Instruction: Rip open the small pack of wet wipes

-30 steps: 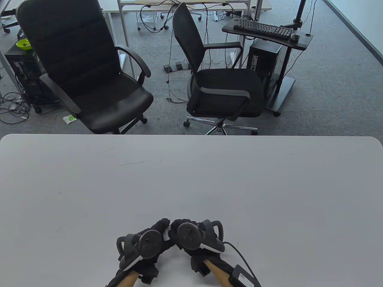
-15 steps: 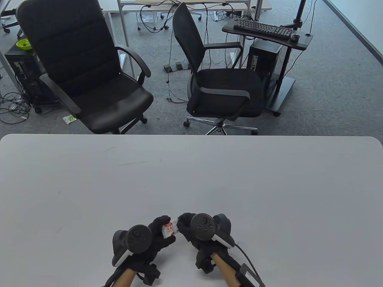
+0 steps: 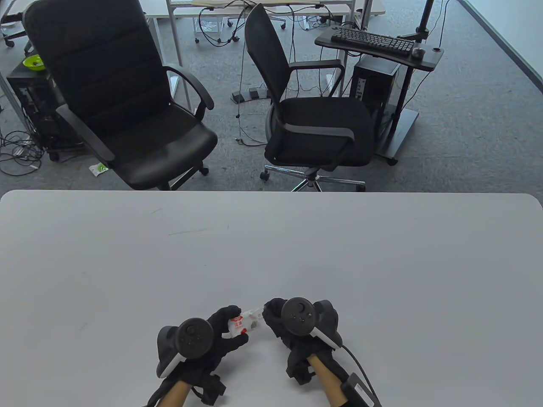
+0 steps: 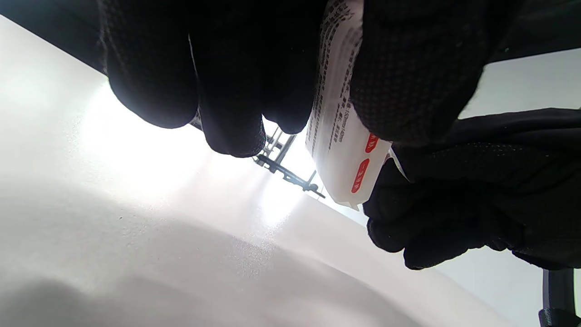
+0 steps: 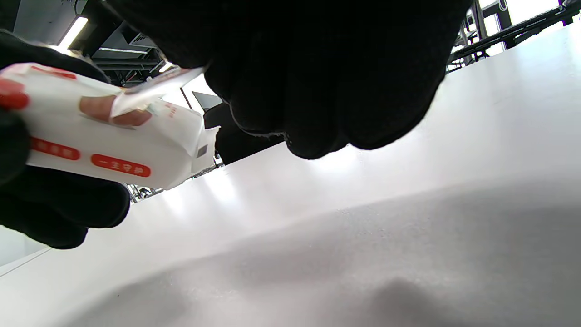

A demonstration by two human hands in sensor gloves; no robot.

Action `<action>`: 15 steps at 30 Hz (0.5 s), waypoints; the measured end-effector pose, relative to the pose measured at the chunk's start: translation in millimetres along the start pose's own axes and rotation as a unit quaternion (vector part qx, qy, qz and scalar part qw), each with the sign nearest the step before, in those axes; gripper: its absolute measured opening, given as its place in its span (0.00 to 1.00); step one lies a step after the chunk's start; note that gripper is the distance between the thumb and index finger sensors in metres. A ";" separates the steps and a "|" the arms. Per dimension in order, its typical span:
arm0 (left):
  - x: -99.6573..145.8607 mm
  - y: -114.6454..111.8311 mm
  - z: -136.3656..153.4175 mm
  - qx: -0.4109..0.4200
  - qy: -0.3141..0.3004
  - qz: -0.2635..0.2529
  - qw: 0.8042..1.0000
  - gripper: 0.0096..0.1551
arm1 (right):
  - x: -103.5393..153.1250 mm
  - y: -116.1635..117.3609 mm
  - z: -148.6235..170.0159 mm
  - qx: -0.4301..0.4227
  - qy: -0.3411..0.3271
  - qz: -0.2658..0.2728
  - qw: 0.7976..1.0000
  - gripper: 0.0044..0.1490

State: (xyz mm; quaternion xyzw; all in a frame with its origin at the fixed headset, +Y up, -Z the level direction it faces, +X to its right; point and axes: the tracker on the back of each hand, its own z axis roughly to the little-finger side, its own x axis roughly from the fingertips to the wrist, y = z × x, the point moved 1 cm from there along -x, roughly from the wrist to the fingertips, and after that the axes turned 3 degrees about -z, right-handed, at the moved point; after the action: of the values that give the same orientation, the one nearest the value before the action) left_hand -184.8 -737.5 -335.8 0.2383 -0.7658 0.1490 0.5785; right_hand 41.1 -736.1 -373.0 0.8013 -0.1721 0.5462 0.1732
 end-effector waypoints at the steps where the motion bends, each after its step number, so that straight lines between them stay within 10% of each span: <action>1: 0.0 -0.1 0.5 0.001 0.000 0.002 1.000 0.40 | -0.2 0.2 1.4 -0.001 0.001 -0.001 1.000 0.21; 15: -11.0 4.6 -5.6 0.032 -0.001 0.059 0.998 0.38 | 9.8 -19.3 23.3 -0.014 -0.031 -0.110 0.993 0.33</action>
State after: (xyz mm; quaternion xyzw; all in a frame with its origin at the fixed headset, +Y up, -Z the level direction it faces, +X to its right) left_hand -180.4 -728.7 -344.5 0.2119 -0.7737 0.2072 0.5600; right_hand 72.4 -730.7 -373.6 0.8296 -0.0958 0.4959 0.2381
